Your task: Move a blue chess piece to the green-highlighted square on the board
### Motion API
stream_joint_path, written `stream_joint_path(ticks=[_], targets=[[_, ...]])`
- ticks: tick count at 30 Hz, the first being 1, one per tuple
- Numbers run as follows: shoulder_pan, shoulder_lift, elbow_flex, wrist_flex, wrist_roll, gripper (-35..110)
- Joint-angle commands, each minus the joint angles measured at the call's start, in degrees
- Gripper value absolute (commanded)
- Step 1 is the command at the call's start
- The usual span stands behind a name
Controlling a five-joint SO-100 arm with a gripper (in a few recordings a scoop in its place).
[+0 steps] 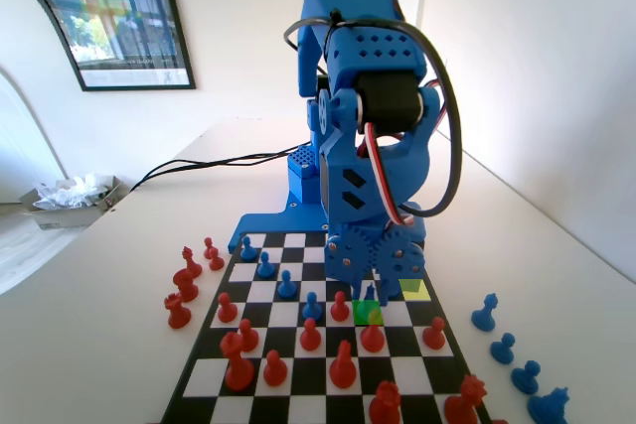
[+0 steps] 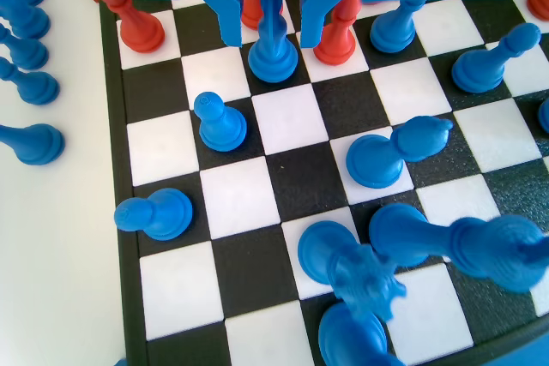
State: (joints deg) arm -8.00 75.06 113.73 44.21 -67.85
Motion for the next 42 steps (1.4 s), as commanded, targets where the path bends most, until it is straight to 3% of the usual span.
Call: stream_joint_path(ticks=[1,15,18,29,42], targets=[[-0.4,3.2,-4.7,2.8,0.3,11],[-1.6,10.2,-14.5,18.6,0.7,7],[-2.3,14.1,-15.6,23.2,-2.6,1],[-2.0,31.8,-23.3,39.8,-10.4,1],[1.5,61.9,-20.1,54.1,-24.7,1]])
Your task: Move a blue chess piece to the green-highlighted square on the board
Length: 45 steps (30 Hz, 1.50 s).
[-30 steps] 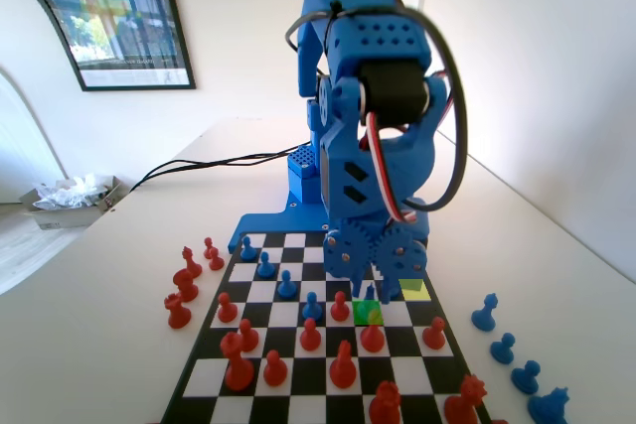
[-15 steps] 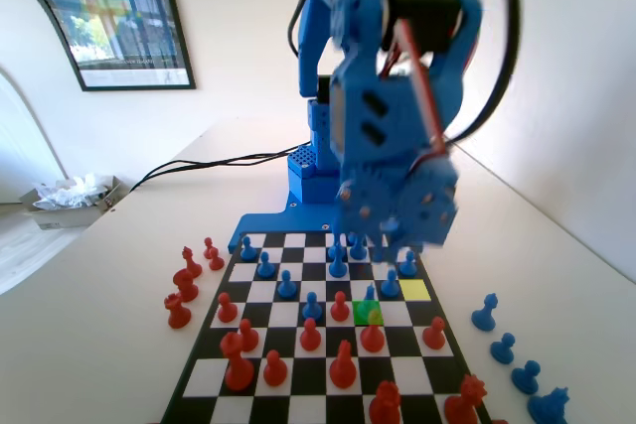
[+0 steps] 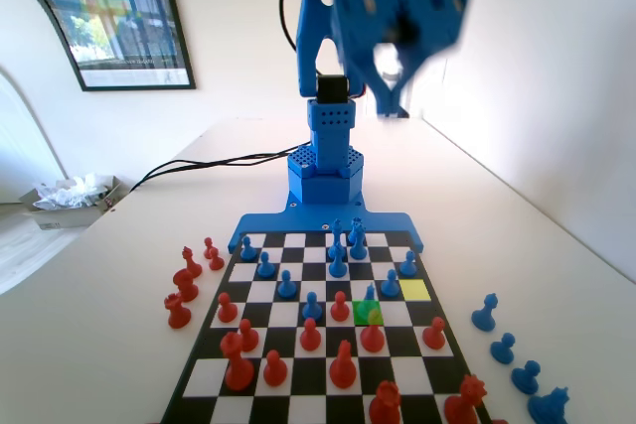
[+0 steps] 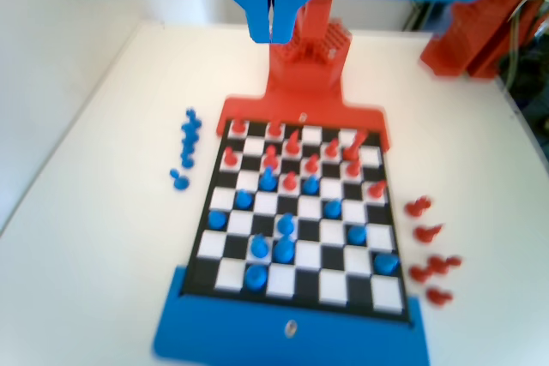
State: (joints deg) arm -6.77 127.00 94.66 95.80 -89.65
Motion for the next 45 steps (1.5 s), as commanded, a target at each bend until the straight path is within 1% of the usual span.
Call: stream_joint_path(ticks=[1,4,11,16,20,28,41,45], targets=[[0.4,12.3,0.4,3.3,-4.0,1],[0.6,19.2,5.2,5.2,-6.9,1],[1.1,32.2,15.6,4.8,-10.1,1],[1.5,37.9,22.5,1.8,-10.8,1],[1.6,43.2,29.0,-3.0,-10.2,1],[2.3,43.7,30.0,-4.5,-9.8,1],[7.5,47.9,30.3,-5.5,-9.8,1],[7.7,47.9,30.3,-5.5,-9.7,4]])
